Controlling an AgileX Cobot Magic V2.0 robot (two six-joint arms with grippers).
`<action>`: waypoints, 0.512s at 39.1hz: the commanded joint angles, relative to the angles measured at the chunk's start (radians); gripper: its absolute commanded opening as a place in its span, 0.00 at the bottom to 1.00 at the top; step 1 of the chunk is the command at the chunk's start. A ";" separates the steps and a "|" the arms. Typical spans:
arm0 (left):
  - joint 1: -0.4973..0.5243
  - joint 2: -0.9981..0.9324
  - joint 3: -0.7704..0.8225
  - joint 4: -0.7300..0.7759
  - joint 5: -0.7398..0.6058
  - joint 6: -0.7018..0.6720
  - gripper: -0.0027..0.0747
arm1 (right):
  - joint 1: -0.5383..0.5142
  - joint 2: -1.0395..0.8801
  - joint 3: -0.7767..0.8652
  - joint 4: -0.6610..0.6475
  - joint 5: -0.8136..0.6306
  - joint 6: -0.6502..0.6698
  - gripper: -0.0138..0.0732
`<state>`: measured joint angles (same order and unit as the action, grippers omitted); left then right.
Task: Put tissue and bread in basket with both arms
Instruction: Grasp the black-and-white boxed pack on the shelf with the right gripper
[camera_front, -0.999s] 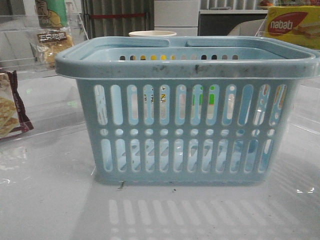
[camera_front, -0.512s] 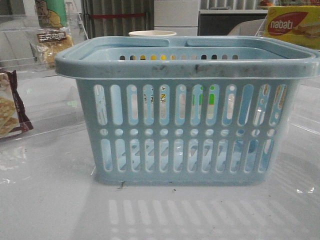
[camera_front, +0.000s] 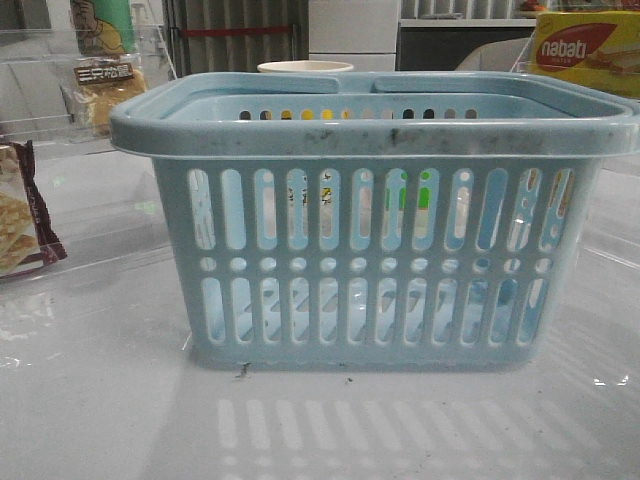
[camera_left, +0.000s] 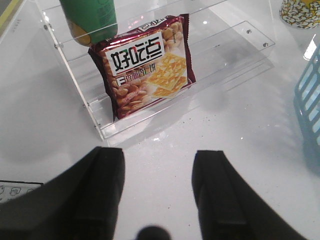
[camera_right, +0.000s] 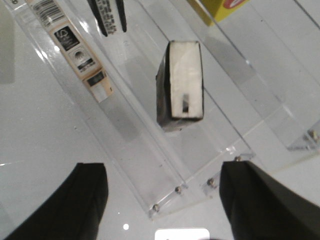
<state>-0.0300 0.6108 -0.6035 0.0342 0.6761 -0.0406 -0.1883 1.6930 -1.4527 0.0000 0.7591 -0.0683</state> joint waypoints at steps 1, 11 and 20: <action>-0.007 0.007 -0.034 -0.005 -0.066 -0.007 0.52 | -0.007 0.019 -0.077 -0.035 -0.058 -0.010 0.81; -0.007 0.007 -0.034 -0.005 -0.066 -0.007 0.52 | -0.007 0.113 -0.133 -0.070 -0.114 -0.010 0.81; -0.007 0.007 -0.034 -0.005 -0.066 -0.007 0.52 | -0.007 0.152 -0.133 -0.070 -0.176 -0.010 0.70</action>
<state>-0.0300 0.6108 -0.6035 0.0342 0.6761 -0.0406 -0.1883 1.8889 -1.5472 -0.0507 0.6628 -0.0707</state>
